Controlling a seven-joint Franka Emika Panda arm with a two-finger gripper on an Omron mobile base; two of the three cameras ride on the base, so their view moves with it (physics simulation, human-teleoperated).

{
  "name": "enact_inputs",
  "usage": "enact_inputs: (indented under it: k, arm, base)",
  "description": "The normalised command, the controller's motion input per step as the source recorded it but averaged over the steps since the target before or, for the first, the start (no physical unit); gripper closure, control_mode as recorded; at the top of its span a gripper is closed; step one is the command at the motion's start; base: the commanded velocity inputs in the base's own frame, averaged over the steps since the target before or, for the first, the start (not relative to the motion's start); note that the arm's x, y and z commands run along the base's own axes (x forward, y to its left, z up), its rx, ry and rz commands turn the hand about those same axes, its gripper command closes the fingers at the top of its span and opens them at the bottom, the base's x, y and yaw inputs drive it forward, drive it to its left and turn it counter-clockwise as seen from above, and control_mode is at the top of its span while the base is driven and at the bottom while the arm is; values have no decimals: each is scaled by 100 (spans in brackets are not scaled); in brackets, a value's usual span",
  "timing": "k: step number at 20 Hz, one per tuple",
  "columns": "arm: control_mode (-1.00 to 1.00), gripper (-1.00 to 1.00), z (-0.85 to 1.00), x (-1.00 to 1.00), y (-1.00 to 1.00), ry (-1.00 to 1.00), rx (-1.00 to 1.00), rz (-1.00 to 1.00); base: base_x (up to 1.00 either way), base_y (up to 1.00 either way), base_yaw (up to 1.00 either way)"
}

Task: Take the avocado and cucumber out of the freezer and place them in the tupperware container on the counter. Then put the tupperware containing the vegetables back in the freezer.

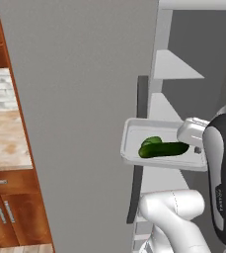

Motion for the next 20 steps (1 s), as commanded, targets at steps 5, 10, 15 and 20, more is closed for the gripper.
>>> enact_inputs:
  k: [5, 10, 15, 20]
  arm:
    - [-100, 100, 4, -3, -3, -2, 0, -2]
    - [-100, 100, 31, -25, -9, -16, 0, -29]
    - [-100, 100, 22, -6, 0, -13, 0, -50]
    - [-100, 100, 22, 0, -7, -7, 6, -45]
  base:
    - [-1, -18, -6]
    - [0, 0, 0]
    - [0, 0, 0]
    - [0, 0, 0]
